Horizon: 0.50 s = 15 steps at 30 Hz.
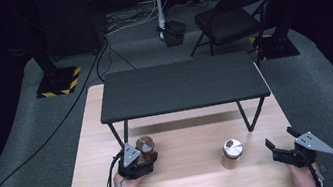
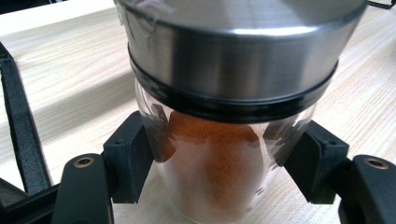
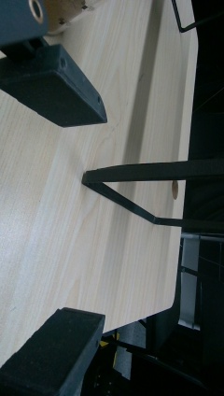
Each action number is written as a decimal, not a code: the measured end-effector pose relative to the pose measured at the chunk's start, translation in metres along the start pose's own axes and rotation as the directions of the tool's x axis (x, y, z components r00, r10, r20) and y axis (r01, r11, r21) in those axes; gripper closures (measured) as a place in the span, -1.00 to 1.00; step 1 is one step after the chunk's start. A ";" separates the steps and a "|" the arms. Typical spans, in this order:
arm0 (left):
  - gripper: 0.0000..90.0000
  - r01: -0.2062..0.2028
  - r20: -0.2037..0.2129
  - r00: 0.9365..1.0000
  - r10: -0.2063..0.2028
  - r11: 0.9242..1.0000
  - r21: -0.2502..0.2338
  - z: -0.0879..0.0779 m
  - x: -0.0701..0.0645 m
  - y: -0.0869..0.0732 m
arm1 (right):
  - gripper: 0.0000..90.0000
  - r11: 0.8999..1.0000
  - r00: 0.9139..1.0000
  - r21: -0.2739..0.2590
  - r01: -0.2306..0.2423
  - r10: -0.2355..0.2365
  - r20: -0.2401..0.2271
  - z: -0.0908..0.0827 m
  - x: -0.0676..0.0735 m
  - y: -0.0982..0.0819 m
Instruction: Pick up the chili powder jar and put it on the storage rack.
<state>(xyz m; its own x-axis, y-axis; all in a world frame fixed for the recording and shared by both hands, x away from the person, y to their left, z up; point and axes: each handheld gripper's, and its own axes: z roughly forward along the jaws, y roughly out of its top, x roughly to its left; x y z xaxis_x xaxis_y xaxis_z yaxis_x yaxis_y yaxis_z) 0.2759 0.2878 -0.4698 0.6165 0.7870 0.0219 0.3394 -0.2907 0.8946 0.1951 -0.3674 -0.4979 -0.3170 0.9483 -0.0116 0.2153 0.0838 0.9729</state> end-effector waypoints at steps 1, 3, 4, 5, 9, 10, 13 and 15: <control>-0.31 -0.001 -0.001 1.000 0.001 1.000 0.000 0.000 0.000 0.000 | -0.92 1.000 1.000 -0.001 -0.001 0.001 0.000 0.000 0.000 0.000; -0.31 -0.002 -0.002 1.000 0.002 1.000 -0.001 0.000 -0.001 0.000 | -0.92 1.000 1.000 -0.001 -0.001 0.001 0.000 0.000 0.000 0.000; -0.31 -0.001 -0.002 1.000 0.001 1.000 -0.001 0.000 -0.001 0.000 | -0.92 1.000 1.000 0.000 -0.001 0.001 0.000 0.000 0.000 0.000; -0.31 0.001 -0.002 1.000 -0.001 1.000 -0.002 0.000 -0.001 0.000 | -0.92 1.000 1.000 0.001 -0.001 0.001 -0.001 0.000 0.000 0.000; -0.31 0.006 -0.003 1.000 -0.006 1.000 -0.007 0.000 -0.001 -0.001 | -0.92 1.000 1.000 0.001 -0.006 0.006 -0.001 0.000 0.000 0.000; -0.31 0.006 -0.003 1.000 -0.006 1.000 -0.007 0.000 -0.001 -0.001 | -0.92 1.000 1.000 0.001 -0.006 0.006 -0.001 0.000 0.000 0.000; -0.31 0.008 0.005 1.000 -0.008 1.000 -0.009 -0.001 -0.001 -0.001 | -0.92 1.000 1.000 0.001 -0.006 0.006 -0.001 0.000 0.000 0.000; -0.31 0.006 0.007 1.000 -0.006 1.000 -0.011 -0.001 -0.001 -0.001 | -0.92 1.000 1.000 0.000 -0.005 0.005 -0.001 0.000 0.000 0.000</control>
<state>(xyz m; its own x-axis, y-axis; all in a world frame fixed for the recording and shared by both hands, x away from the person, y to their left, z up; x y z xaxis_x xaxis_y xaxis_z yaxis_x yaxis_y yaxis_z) 0.2739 0.2874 -0.4698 0.6197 0.7847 0.0135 0.3350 -0.2800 0.8997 0.1951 -0.3679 -0.4978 -0.3170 0.9484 -0.0061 0.2174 0.0789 0.9729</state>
